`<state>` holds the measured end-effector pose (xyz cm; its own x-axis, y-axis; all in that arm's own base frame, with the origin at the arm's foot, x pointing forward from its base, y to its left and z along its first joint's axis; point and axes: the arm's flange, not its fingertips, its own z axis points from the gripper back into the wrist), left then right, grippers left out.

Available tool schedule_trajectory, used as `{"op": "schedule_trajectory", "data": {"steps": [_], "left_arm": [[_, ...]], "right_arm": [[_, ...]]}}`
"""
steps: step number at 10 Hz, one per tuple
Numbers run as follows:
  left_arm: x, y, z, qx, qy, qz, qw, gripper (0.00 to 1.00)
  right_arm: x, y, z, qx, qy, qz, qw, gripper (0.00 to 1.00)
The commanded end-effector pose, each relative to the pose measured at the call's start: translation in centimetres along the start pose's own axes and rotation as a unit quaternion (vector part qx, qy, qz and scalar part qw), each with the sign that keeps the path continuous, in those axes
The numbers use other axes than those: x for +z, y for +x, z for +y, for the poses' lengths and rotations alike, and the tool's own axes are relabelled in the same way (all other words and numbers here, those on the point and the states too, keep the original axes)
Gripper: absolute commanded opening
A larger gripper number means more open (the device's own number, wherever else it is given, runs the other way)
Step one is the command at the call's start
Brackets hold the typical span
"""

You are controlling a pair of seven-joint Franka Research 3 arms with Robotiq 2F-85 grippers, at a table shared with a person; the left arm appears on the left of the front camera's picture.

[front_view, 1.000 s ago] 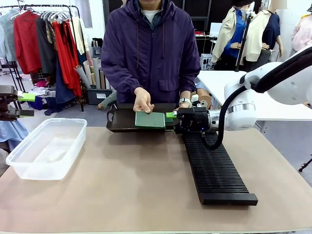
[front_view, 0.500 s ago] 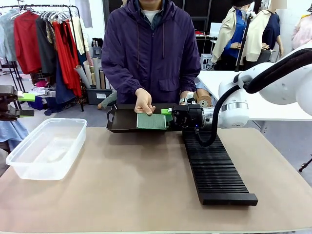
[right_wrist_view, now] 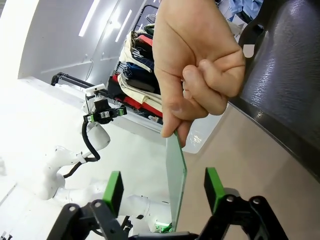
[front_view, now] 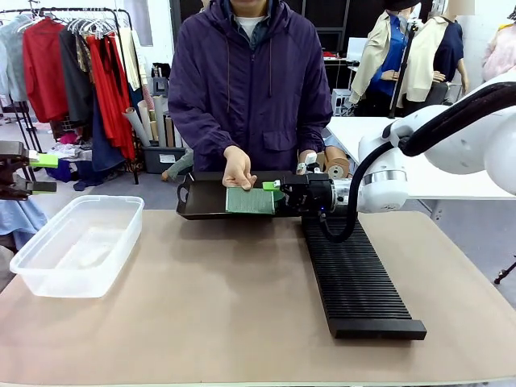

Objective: Sort PCBs into racks and boxes based on the side picked up.
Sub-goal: Pick up the Blank PCB handed by the Human.

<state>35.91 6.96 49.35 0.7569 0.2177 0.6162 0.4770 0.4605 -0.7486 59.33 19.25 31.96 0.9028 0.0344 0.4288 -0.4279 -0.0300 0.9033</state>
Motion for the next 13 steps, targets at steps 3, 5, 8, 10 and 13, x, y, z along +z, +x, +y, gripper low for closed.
{"op": "schedule_trajectory", "data": {"steps": [3,5,8,10,13], "left_arm": [[0.1,0.0,-0.1,0.000,-0.006,-0.003,1.000,1.00],[0.1,0.0,-0.1,0.000,-0.006,-0.003,1.000,1.00],[0.1,0.0,-0.1,0.000,-0.006,-0.003,1.000,1.00],[0.1,0.0,-0.1,0.000,-0.006,-0.003,1.000,1.00],[0.1,0.0,-0.1,0.000,-0.006,-0.003,1.000,1.00]], "right_arm": [[-0.6,0.9,-0.1,-0.016,0.004,0.010,1.000,0.00],[-0.8,0.9,-0.2,-0.027,0.004,0.013,1.000,0.00],[-1.0,0.7,-0.4,-0.049,0.001,0.024,0.999,0.00],[-1.1,0.6,-0.6,-0.062,0.001,0.030,0.998,0.00],[-0.6,-0.5,-0.6,-0.057,0.000,0.012,0.998,0.00]]}}
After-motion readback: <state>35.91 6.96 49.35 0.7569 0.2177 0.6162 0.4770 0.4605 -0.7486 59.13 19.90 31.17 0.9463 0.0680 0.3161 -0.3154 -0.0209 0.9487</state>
